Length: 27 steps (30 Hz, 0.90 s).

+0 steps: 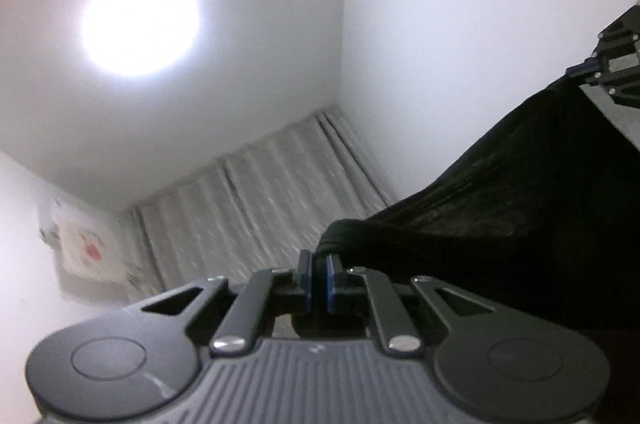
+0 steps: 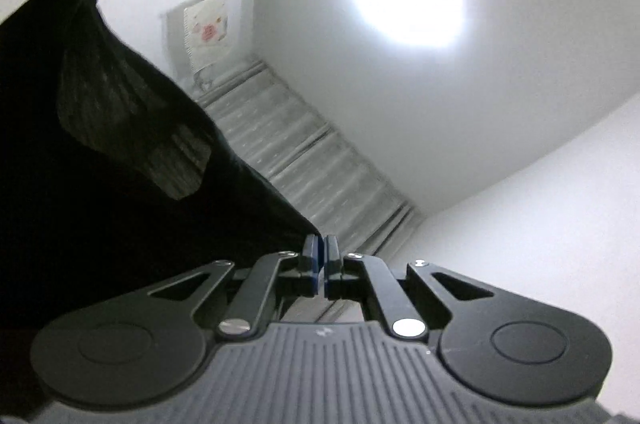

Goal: Fold clothes
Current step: 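Lift the black shirt high with both grippers and shake it out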

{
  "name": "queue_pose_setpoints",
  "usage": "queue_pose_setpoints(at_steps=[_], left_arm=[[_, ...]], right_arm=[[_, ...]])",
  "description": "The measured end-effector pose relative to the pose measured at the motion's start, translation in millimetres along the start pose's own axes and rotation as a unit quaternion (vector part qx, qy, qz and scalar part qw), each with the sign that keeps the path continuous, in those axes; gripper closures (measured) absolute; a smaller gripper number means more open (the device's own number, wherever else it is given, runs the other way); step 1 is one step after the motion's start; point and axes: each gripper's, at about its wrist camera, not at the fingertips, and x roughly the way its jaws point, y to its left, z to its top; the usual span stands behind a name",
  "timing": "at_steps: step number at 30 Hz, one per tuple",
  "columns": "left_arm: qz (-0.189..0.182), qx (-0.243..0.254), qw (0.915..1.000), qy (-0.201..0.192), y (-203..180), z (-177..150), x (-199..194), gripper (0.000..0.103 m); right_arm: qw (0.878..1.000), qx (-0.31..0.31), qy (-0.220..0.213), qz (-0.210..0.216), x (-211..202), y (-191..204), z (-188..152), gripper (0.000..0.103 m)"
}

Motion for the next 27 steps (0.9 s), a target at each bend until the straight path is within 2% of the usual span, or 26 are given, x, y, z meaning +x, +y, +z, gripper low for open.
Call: queue_pose_setpoints(at_steps=[4,12,18,23,27], left_arm=[[0.029,0.021,0.9992,-0.017,4.2,22.4,0.7,0.096],[0.028,0.027,0.9990,-0.020,-21.7,-5.3,-19.5,0.096],[0.029,0.008,0.9978,-0.059,-30.2,-11.2,-73.8,0.096],[0.027,0.000,0.9974,-0.066,-29.6,-6.5,-59.7,0.096],[0.026,0.008,0.9985,-0.048,-30.7,-13.4,-29.2,0.096]], right_arm=[[0.999,-0.008,-0.023,-0.020,3.6,-23.1,14.6,0.102],[0.999,0.011,-0.024,-0.020,-0.3,-28.1,-9.5,0.102],[0.997,0.007,-0.054,-0.048,-27.7,-34.8,-18.9,0.102],[0.996,0.025,-0.067,-0.047,-34.8,-56.9,-17.0,0.102],[0.997,0.038,-0.054,-0.036,-10.2,-72.1,-23.4,0.102]])
